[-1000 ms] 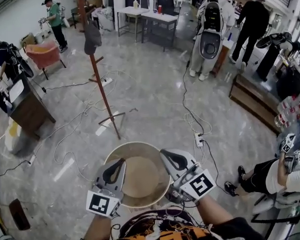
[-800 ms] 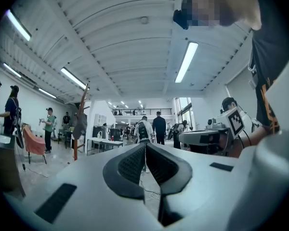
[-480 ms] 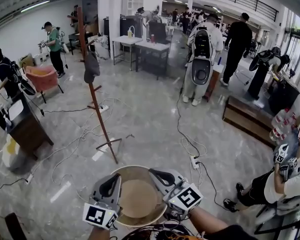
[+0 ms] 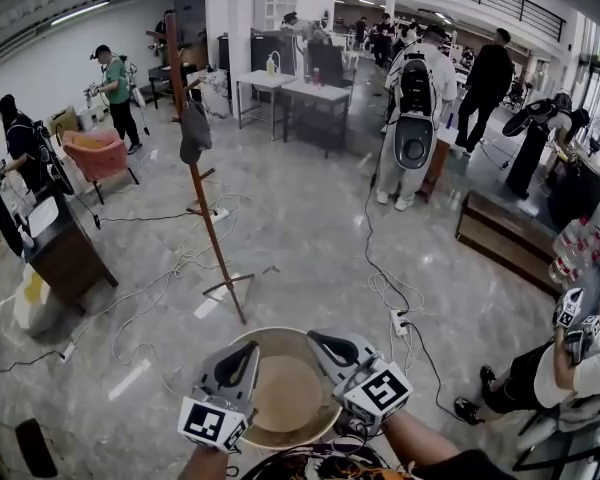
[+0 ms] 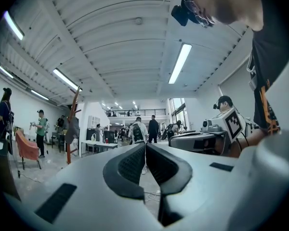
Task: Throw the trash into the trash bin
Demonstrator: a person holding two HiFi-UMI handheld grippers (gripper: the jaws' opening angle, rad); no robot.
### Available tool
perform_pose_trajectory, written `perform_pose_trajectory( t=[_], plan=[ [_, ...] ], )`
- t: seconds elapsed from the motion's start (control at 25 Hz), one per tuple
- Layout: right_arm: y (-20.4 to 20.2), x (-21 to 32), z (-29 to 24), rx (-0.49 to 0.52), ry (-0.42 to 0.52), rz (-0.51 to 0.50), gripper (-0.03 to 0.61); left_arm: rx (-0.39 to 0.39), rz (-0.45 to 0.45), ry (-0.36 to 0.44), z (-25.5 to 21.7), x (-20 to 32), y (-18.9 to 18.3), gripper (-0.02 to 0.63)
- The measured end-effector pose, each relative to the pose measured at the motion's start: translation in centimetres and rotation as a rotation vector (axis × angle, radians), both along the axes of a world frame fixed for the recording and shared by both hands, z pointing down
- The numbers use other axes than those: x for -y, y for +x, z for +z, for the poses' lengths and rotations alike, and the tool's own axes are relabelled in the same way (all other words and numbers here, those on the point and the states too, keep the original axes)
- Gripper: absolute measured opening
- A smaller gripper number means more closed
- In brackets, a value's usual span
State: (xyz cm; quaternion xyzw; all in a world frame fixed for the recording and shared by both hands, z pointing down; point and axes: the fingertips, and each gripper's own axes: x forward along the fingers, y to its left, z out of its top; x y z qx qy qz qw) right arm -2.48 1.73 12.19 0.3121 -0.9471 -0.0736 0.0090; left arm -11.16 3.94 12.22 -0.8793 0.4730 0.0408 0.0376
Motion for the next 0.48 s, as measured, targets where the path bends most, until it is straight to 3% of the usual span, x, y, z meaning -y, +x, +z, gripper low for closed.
perform_pose_trajectory(
  t=[0.48],
  plan=[
    [-0.40, -0.76, -0.64, 0.021, 0.018, -0.037, 0.014, 0.008, -0.002, 0.002, -0.22, -0.62, 0.60, 0.029]
  ],
)
